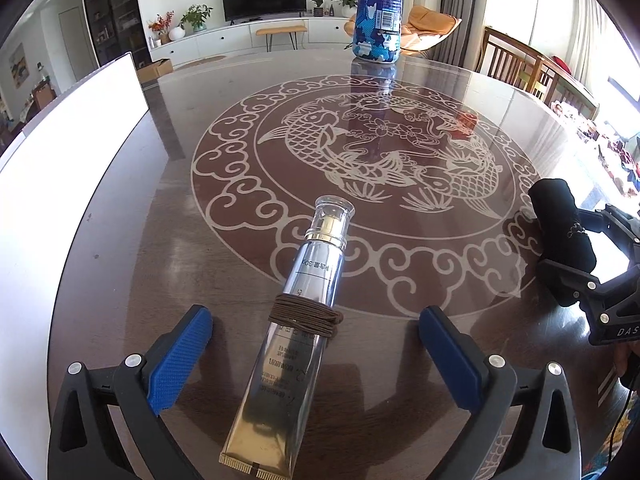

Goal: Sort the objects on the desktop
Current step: 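Hold the cosmetic tube in left tool and glove in right tool above the table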

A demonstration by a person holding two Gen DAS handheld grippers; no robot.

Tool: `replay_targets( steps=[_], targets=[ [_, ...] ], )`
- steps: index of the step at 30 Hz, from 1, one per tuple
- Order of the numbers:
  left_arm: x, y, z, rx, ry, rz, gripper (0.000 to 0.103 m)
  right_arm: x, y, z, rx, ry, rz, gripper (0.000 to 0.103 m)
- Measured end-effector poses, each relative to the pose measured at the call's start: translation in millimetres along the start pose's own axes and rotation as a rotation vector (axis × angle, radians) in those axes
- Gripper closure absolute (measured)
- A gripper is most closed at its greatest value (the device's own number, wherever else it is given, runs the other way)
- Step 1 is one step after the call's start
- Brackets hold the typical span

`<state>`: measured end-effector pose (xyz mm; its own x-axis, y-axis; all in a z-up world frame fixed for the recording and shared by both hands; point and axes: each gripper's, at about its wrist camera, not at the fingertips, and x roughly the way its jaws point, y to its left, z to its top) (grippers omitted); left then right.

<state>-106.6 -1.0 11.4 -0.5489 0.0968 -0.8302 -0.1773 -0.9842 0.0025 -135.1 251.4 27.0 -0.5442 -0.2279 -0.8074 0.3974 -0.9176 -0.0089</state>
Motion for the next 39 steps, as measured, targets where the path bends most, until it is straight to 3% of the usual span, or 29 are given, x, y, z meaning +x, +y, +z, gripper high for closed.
replay_targets(
  steps=[39],
  targets=[
    [0.2, 0.3, 0.2, 0.0, 0.0, 0.0, 0.0, 0.0, -1.4, -0.2, 0.012, -0.002, 0.017, 0.005]
  ],
)
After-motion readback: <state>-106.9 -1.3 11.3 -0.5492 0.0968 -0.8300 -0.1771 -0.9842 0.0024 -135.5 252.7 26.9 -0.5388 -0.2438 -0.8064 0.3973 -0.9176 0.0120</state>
